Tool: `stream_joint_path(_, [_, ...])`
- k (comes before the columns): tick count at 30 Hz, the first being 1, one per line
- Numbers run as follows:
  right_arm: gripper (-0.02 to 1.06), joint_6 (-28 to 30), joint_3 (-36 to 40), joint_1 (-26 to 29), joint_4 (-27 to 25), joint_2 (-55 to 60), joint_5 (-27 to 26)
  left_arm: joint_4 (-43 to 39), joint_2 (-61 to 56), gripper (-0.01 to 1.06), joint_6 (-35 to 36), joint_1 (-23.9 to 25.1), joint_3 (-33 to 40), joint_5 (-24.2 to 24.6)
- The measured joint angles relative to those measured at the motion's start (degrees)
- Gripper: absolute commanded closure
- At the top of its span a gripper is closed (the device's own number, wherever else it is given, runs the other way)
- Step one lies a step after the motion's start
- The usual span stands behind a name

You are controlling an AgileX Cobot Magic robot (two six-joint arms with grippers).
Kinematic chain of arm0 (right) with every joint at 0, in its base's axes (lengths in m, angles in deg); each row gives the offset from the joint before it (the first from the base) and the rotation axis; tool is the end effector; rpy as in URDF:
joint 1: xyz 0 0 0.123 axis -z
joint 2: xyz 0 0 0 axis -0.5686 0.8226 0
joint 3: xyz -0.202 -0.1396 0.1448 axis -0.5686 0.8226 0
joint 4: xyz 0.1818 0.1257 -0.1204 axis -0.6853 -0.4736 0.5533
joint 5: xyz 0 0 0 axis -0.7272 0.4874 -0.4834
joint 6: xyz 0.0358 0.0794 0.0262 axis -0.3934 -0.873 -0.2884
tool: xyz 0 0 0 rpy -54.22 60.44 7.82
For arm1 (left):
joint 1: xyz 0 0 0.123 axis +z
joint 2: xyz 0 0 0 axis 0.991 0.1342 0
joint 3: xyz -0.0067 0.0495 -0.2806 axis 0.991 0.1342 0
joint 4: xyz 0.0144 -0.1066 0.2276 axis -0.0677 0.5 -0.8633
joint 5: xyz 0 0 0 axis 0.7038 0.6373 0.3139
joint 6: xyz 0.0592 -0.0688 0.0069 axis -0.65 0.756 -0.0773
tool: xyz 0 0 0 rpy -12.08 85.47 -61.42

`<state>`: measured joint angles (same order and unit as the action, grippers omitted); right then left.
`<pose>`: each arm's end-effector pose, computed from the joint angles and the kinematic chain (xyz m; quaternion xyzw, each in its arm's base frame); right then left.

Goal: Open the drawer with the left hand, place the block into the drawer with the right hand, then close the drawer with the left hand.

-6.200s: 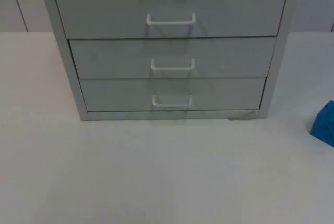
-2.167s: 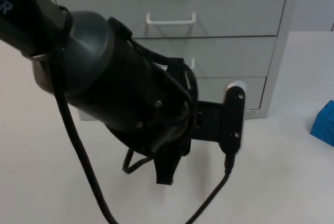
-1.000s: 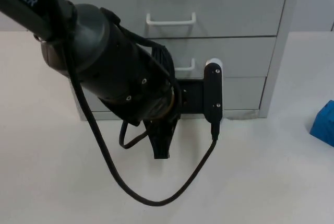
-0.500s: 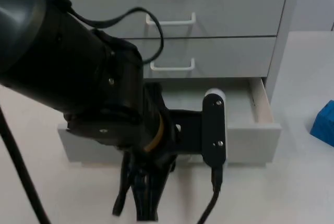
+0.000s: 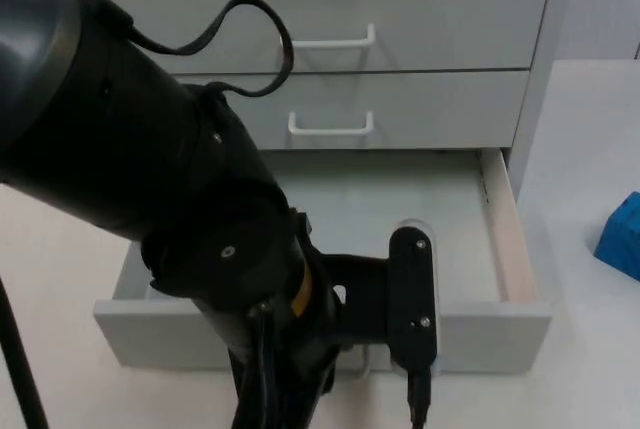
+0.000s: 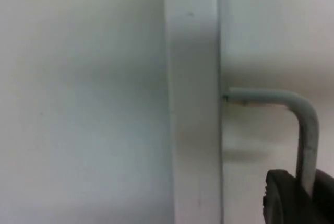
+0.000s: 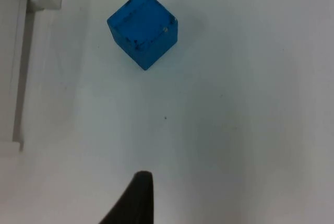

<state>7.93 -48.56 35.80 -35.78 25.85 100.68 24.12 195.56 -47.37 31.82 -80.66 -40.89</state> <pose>0.1471 -0.0026 0.2619 -0.0084 0.9486 -0.0073 0.3162 0.2024 -0.2332 0.0991 0.7086 0.6914 0.0312 0.1377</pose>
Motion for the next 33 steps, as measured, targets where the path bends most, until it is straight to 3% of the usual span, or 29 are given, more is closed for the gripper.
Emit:
stream_joint_path(10, [-0.01,0.0,0.0,0.0,0.3,0.0,0.0,3.93,0.2,0.47,0.15,-0.11,0.38,0.3])
stream_joint_path(20, [-0.01,0.0,0.0,0.0,0.3,0.0,0.0,11.17,-5.37,0.43,0.27,-0.22,0.36,3.87])
stream_joint_path(27, [-0.01,0.0,0.0,0.0,0.3,0.0,0.0,13.81,-17.27,0.43,0.38,-0.35,-0.47,12.96])
stream_joint_path(33, [-0.01,0.12,0.0,0.0,0.3,0.0,0.0,14.35,-24.47,0.43,1.07,-0.24,-0.47,16.14])
